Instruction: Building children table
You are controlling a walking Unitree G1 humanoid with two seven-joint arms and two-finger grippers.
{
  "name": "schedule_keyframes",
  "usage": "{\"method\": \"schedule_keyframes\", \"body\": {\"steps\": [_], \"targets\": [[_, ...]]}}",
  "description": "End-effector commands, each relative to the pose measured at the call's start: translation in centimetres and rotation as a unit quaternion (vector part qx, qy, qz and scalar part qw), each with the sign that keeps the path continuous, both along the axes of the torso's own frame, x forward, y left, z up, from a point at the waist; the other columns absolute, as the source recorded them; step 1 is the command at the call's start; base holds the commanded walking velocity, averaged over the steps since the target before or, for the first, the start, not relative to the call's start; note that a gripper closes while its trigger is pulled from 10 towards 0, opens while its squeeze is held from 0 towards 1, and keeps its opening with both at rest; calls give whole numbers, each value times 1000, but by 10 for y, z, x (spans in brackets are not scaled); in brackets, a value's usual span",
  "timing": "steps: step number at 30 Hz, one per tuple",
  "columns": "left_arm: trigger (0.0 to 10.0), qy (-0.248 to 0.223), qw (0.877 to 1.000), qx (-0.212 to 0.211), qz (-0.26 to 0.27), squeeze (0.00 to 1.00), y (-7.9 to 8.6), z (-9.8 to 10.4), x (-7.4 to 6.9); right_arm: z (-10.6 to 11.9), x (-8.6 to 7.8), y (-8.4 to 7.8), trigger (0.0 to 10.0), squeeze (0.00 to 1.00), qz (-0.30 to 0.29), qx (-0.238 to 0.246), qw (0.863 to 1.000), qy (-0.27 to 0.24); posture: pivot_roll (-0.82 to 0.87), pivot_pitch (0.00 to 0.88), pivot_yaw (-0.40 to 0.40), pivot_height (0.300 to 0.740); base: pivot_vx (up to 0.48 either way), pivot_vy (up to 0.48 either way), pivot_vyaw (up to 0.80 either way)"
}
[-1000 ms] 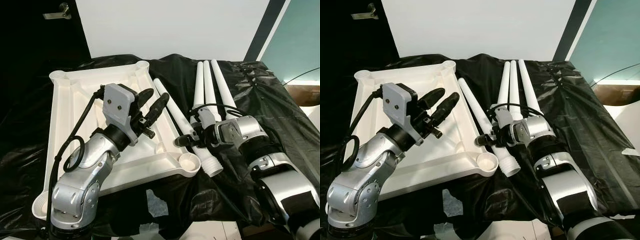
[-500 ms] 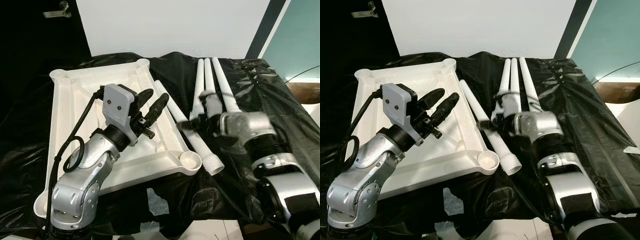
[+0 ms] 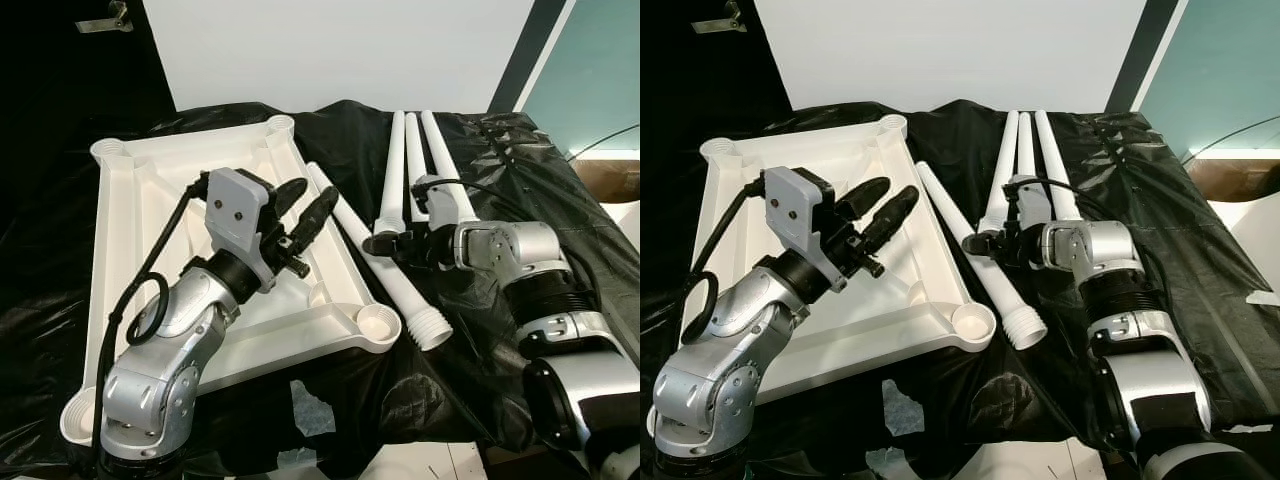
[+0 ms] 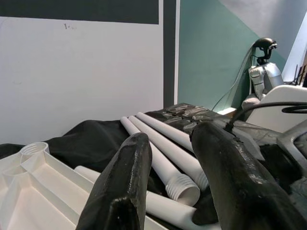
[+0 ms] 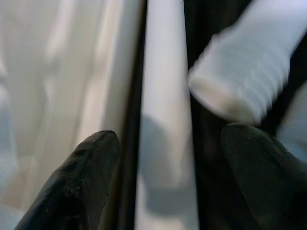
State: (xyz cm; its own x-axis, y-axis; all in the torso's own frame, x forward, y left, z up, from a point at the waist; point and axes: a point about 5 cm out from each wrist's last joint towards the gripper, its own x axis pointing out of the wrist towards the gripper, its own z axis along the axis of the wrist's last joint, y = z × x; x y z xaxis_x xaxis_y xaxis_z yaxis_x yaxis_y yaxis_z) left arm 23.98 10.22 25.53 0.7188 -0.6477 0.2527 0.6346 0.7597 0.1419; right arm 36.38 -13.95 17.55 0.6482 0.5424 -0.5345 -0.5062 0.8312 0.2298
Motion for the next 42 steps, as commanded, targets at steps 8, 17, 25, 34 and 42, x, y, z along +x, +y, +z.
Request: {"method": "schedule_keyframes", "body": {"steps": [8, 17, 25, 34, 42], "targets": [[10000, -3, 1000, -1, 3, 0, -2, 2, 0, -19, -9, -2, 10000, 0, 13, -55, 997, 52, 143, 59, -48, 740, 0, 0, 0], [10000, -4, 1000, 1, 2, 0, -1, 2, 1, -27, -9, 11, 10000, 0, 47, -68, 995, 55, 143, 40, -49, 740, 0, 0, 0], [10000, 0, 1000, 19, -5, 0, -3, -1, 3, -42, -7, 29, 10000, 0, 74, -94, 990, 79, 152, 38, -57, 740, 0, 0, 0], [10000, 26, 999, 36, 10, 0, -2, -21, 4, -43, -5, 25, 0, 0, 68, -116, 986, 96, 158, 42, -74, 740, 0, 0, 0], [10000, 33, 999, 31, 15, 0, -1, -23, 5, -19, 3, 28, 10000, 0, 68, -85, 993, 49, 143, 52, -65, 740, 0, 0, 0]]}}
